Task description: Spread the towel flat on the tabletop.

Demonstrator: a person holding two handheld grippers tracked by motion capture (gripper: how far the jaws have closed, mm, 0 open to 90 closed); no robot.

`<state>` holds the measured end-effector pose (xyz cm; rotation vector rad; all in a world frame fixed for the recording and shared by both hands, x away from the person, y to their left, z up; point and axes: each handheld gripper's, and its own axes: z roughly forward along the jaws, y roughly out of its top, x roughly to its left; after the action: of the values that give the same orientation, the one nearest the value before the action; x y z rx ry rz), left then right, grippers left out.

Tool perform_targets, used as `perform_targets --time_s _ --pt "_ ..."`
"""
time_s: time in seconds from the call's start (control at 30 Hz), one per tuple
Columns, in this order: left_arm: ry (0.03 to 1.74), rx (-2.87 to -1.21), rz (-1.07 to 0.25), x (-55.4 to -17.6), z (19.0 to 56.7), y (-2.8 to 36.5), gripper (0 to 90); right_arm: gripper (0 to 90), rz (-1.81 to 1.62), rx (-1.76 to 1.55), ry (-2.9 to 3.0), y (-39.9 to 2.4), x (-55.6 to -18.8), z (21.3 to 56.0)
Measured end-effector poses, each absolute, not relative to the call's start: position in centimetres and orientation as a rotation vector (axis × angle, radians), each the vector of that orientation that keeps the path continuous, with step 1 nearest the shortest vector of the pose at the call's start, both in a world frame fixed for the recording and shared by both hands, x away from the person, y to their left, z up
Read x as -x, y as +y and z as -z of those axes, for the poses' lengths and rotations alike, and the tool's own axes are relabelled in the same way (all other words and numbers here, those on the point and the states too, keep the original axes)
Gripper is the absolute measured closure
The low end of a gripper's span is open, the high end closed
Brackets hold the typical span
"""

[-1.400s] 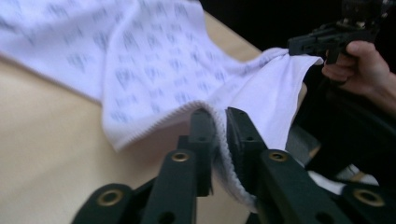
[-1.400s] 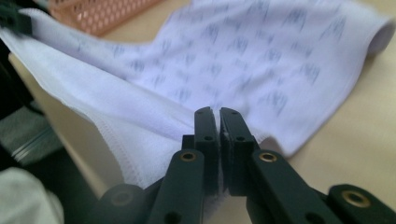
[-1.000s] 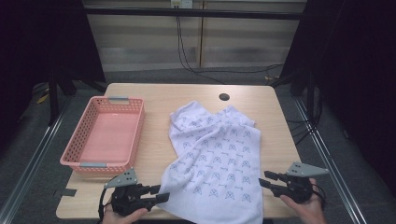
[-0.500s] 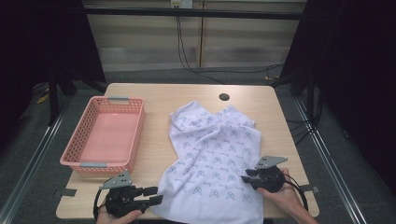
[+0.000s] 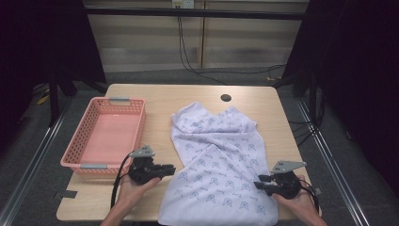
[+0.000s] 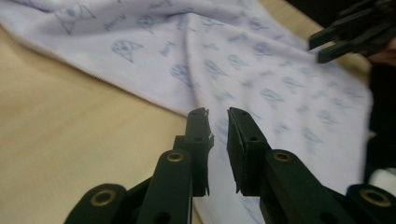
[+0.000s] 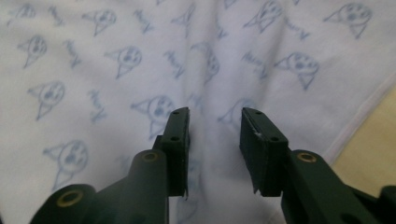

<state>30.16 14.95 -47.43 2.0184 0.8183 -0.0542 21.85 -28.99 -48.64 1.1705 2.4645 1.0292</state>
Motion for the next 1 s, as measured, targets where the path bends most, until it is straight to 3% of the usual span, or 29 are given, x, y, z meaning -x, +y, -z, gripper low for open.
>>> perform_targets --time_s 0.2,0.4,0.43,0.53,0.57,0.77,1.0 --pt "0.869 -2.05 0.03 -33.5 48.9 11.7 72.3 59.7 -1.032 -1.192 2.397 -28.5 -24.1 48.6" --pt "0.787 -2.175 -0.007 -33.3 50.1 8.6 63.2 54.6 -0.993 -1.228 2.376 -28.2 -25.9 49.3" --pt "0.785 -2.182 -0.006 -33.3 50.0 8.6 64.8 54.1 -0.991 -1.215 2.374 -28.2 -26.1 49.3" --pt "0.745 -2.237 -0.045 -32.8 49.9 9.0 85.6 53.2 -0.98 -1.229 2.364 -28.0 -26.7 49.6" --pt "0.746 -2.232 -0.032 -32.6 49.9 9.3 87.4 54.5 -0.969 -1.227 2.373 -27.9 -26.7 49.7" --pt "0.769 -2.253 0.012 -30.5 49.6 12.0 89.3 72.1 -0.969 -1.192 2.432 -27.3 -25.8 49.6" --pt "0.826 -2.261 0.016 -26.1 49.0 16.0 89.7 80.7 -0.992 -1.137 2.544 -26.8 -22.2 49.2"
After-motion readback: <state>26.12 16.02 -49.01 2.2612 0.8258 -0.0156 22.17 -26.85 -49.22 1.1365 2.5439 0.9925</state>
